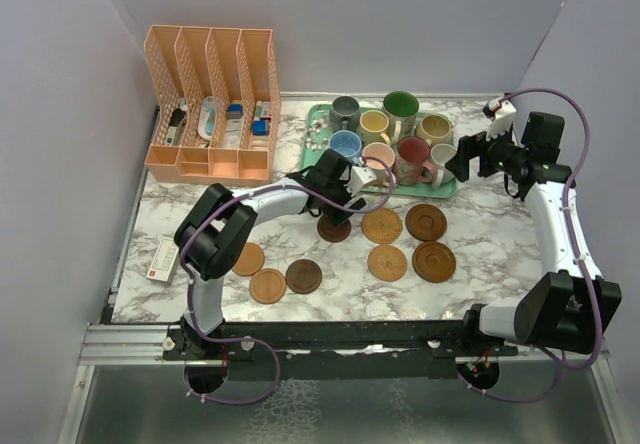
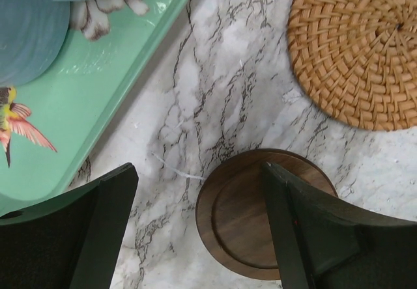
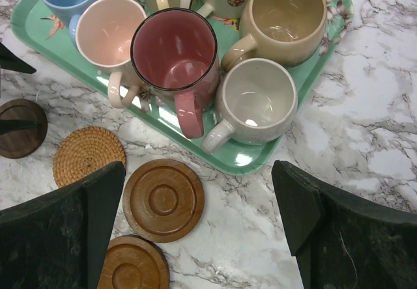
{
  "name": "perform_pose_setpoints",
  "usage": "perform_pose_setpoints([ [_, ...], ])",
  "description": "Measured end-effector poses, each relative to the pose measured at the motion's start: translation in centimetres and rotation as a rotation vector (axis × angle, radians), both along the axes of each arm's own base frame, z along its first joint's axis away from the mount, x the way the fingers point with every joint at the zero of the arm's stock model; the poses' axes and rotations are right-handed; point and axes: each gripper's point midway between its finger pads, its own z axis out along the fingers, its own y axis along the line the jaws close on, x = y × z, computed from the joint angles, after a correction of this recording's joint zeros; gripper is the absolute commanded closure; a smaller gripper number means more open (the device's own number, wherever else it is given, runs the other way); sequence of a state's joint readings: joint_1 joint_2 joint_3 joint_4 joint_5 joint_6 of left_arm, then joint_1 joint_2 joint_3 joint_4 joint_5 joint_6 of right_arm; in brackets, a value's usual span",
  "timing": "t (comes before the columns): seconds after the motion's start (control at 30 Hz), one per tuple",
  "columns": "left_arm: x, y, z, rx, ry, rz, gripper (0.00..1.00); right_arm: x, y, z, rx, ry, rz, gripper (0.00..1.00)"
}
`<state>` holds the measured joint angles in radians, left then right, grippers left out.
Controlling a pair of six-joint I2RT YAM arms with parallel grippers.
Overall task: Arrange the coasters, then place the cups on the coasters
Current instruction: Move the coaster to the center of the board.
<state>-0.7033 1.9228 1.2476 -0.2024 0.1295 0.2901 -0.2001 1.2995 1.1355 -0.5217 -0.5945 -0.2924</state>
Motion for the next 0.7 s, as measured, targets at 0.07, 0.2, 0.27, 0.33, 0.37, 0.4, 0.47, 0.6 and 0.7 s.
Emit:
perform_pose_setpoints([
  [0.07,0.2,-0.4,0.0,-0.006,-0.007,0.007,0.2,0.0,0.0,0.0,-0.002,0.0,-0.002,0.03],
  [0.2,0.4,-1.3,0.1,-0.013,-0.015,0.009,0.2,0.0,-0.1,0.0,-0.002,0.001,-0.003,0.03],
  [0.27,0.5,-1.6,0.2,-0.015,-0.018,0.011,0.2,0.0,-0.1,0.0,-0.002,0.001,-0.003,0.03],
  [0.33,0.5,-1.6,0.2,-0.016,-0.018,0.014,0.2,0.0,-0.1,-0.1,-0.003,0.002,-0.004,0.03],
  [0.37,0.5,-1.7,0.1,-0.016,-0.017,0.015,0.2,0.0,-0.1,-0.1,-0.003,0.002,-0.004,0.03],
  [0.4,0.5,-1.7,0.1,-0.016,-0.016,0.015,0.2,0.0,-0.1,-0.1,-0.003,0.003,-0.004,0.03],
  [0.47,0.5,-1.7,0.1,-0.017,-0.016,0.015,0.2,0.1,-0.1,-0.1,-0.003,0.003,-0.004,0.03],
  [0.6,0.5,-2.1,0.2,-0.021,-0.019,0.012,0.2,0.1,-0.1,-0.1,-0.004,0.003,-0.005,0.03],
  [0.7,0.4,-2.3,0.2,-0.022,-0.018,0.009,0.2,0.1,-0.1,-0.1,-0.004,0.003,-0.005,0.03],
])
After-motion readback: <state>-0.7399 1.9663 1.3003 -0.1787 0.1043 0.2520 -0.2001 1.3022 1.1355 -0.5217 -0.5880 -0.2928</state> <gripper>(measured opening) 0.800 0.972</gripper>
